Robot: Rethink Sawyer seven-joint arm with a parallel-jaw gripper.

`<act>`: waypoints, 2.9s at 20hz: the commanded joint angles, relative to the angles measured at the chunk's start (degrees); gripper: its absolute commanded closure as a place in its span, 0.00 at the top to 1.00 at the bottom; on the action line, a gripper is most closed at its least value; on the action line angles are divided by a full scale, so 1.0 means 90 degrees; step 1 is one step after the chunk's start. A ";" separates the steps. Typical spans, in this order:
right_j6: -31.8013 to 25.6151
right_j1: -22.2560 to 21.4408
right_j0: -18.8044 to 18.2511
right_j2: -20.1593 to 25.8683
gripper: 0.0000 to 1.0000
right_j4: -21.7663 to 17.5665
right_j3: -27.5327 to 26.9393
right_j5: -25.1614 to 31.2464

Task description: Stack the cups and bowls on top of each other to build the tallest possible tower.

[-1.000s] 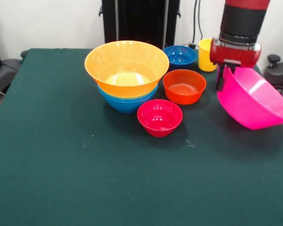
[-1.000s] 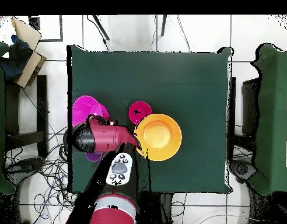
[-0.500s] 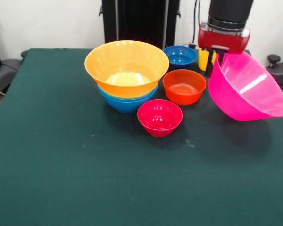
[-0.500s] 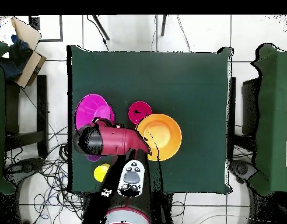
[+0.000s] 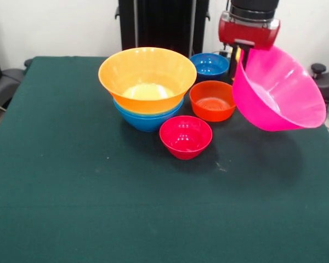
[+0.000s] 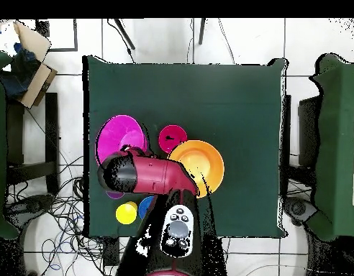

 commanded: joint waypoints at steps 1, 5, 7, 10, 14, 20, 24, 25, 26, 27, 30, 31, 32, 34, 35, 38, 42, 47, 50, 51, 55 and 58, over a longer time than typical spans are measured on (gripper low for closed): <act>-0.0365 -0.0589 -0.0472 0.0696 0.00 -0.0333 0.0278 0.1043; -0.0572 -0.0837 -0.0737 0.0790 0.00 -0.0440 0.0423 0.1172; -0.0645 -0.0951 -0.0857 0.0843 0.00 -0.0482 0.0524 0.1203; -0.0724 -0.1056 -0.1004 0.0906 0.00 -0.0543 0.0595 0.1260; -0.0853 -0.1093 -0.1270 0.1070 0.00 -0.0647 0.0679 0.1199; -0.1081 -0.1398 -0.1673 0.1299 0.00 -0.0813 0.0785 0.1502; -0.1279 -0.1597 -0.1971 0.1465 0.00 -0.0923 0.0802 0.1751; -0.1340 -0.1654 -0.2046 0.1503 0.00 -0.0948 0.0800 0.1826; -0.1403 -0.1727 -0.2122 0.1536 0.00 -0.0973 0.0809 0.1910; -0.1466 -0.1794 -0.2208 0.1578 0.00 -0.0993 0.0810 0.2003; -0.1622 -0.2007 -0.2436 0.1714 0.00 -0.1042 0.0827 0.2276; -0.1658 -0.2051 -0.2507 0.1763 0.00 -0.1068 0.0816 0.2347; -0.1692 -0.2086 -0.2572 0.1802 0.00 -0.1099 0.0816 0.2383; -0.1765 -0.2146 -0.2730 0.1906 0.00 -0.1194 0.0837 0.2386; -0.1816 -0.2170 -0.2814 0.1950 0.00 -0.1235 0.0847 0.2398; -0.1975 -0.2261 -0.3068 0.2070 0.00 -0.1402 0.0863 0.2411; -0.2172 -0.2435 -0.3434 0.2245 0.00 -0.1586 0.1006 0.2323; -0.2415 -0.2654 -0.3945 0.2494 0.00 -0.1721 0.1222 0.2275; -0.2514 -0.2728 -0.4269 0.2710 0.00 -0.1809 0.1331 0.2265; -0.2556 -0.2762 -0.4374 0.2778 0.00 -0.1828 0.1370 0.2262; -0.2572 -0.2766 -0.4684 0.3034 0.00 -0.1930 0.1460 0.2217; -0.2430 -0.2701 -0.4768 0.3150 0.00 -0.2061 0.1475 0.2126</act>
